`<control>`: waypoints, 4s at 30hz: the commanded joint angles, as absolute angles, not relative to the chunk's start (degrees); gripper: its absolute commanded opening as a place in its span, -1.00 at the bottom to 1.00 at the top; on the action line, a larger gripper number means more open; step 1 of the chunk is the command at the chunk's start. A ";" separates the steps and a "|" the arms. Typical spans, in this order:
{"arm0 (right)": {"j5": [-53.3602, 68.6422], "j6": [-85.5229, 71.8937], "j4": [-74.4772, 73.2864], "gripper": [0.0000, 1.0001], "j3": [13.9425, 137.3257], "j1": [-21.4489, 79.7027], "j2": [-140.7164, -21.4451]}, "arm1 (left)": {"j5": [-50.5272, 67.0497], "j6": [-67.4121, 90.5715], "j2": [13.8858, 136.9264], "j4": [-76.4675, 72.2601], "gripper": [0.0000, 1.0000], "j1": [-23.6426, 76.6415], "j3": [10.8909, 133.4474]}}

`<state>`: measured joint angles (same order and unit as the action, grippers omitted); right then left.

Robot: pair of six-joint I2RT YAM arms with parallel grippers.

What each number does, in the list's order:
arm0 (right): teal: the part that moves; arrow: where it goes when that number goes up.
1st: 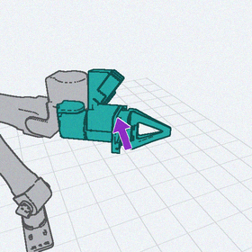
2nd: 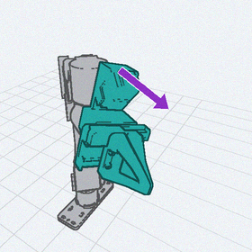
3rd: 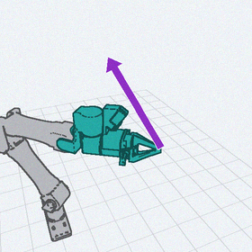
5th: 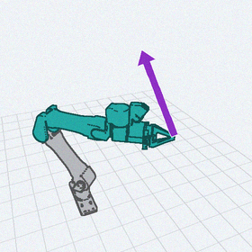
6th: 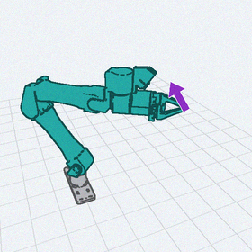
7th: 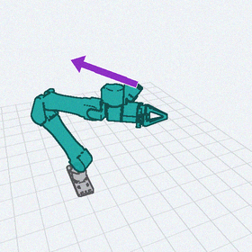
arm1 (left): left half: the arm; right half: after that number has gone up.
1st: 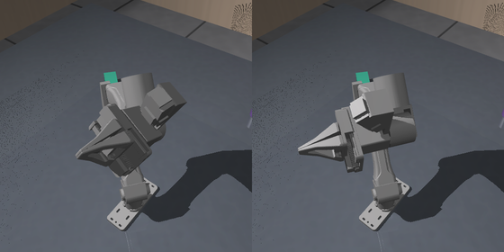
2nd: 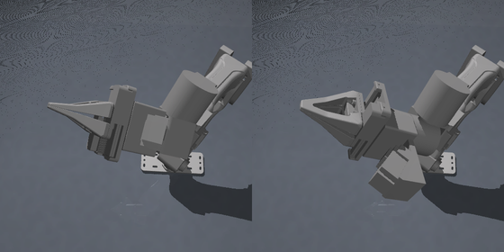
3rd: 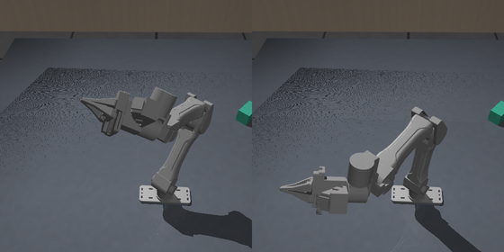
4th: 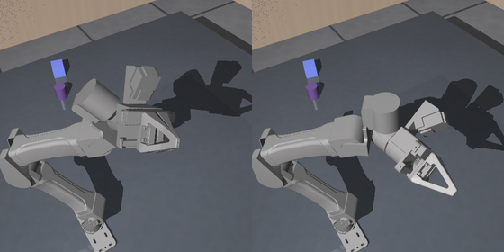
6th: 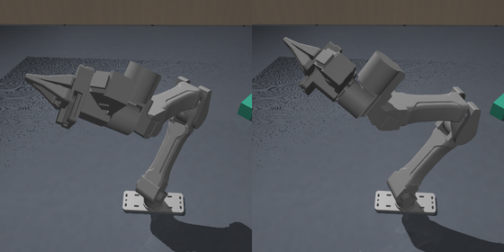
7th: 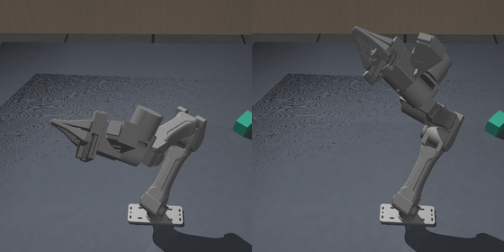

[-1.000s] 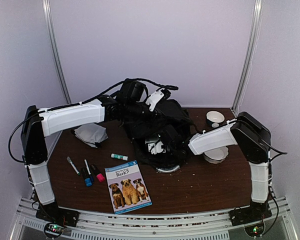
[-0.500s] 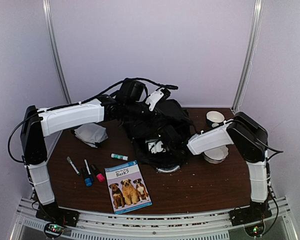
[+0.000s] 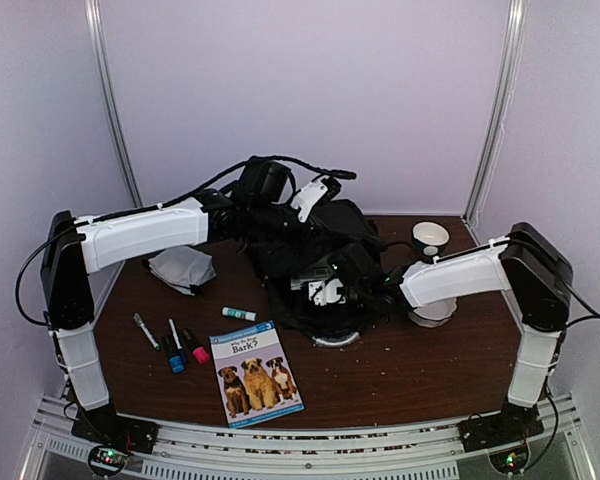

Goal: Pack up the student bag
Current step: Move the book to the largest pocket of the bag, then place the largest pocket of the bag in the student bag, then pick up the book at the center of the board.

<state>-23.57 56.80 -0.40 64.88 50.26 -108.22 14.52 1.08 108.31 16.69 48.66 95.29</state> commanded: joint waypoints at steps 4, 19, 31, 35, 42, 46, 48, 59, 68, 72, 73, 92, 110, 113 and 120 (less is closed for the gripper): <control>-18.51 47.13 -11.19 -0.31 55.04 54.44 -94.20 | 15.14 3.09 108.76 13.50 -1.00 47.91 100.21; 17.93 31.17 -38.99 -0.27 54.80 54.53 -80.94 | 21.51 7.57 114.00 10.89 -0.80 47.85 94.33; 22.92 24.48 -42.13 -0.28 63.82 53.75 -83.51 | 15.95 9.00 98.57 22.69 0.12 48.93 79.15; 24.19 21.97 -40.30 -0.27 66.41 53.68 -86.62 | 9.10 16.62 91.83 26.42 0.14 48.88 73.29; 29.61 17.02 -37.12 -0.26 71.45 53.61 -93.21 | 4.72 33.47 80.78 26.46 0.15 48.91 59.96; 32.48 14.08 -35.86 -0.26 73.74 53.85 -97.42 | 3.31 39.68 75.39 27.57 0.15 48.87 53.38; 33.16 12.94 -35.10 -0.27 74.64 54.20 -99.58 | 2.52 42.21 72.69 28.77 0.16 48.80 50.79; 33.56 11.26 -32.37 -0.33 82.52 58.17 -110.87 | 4.96 52.05 67.67 28.31 0.32 45.54 39.64; 35.49 11.23 -32.40 -0.39 87.58 59.49 -118.69 | 5.56 58.91 64.91 24.82 0.32 44.18 32.39; 36.10 11.63 -33.94 -0.43 89.69 59.48 -121.44 | 8.20 59.40 66.19 20.75 0.18 43.67 30.89; 36.34 12.03 -34.95 -0.44 90.21 59.42 -122.03 | 9.14 59.41 66.67 19.96 0.14 43.58 30.70; 36.24 7.59 -44.34 -0.75 97.33 57.18 -134.49 | 12.16 64.86 70.73 15.90 0.08 43.44 27.11; 37.35 7.24 -45.66 -0.76 98.59 56.80 -136.01 | 21.43 64.65 74.54 -10.68 0.02 43.47 22.73; 37.53 7.18 -45.82 -0.76 98.94 56.86 -136.27 | 19.99 60.86 69.94 -13.68 0.00 43.44 23.48; 37.80 7.19 -45.80 -0.75 98.88 56.67 -136.32 | 20.45 60.92 70.06 -16.49 -0.13 43.42 23.42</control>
<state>42.46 7.27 -44.88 100.05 56.49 -131.61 19.53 62.35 68.79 -8.91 43.16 22.39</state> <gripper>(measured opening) 0.122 0.436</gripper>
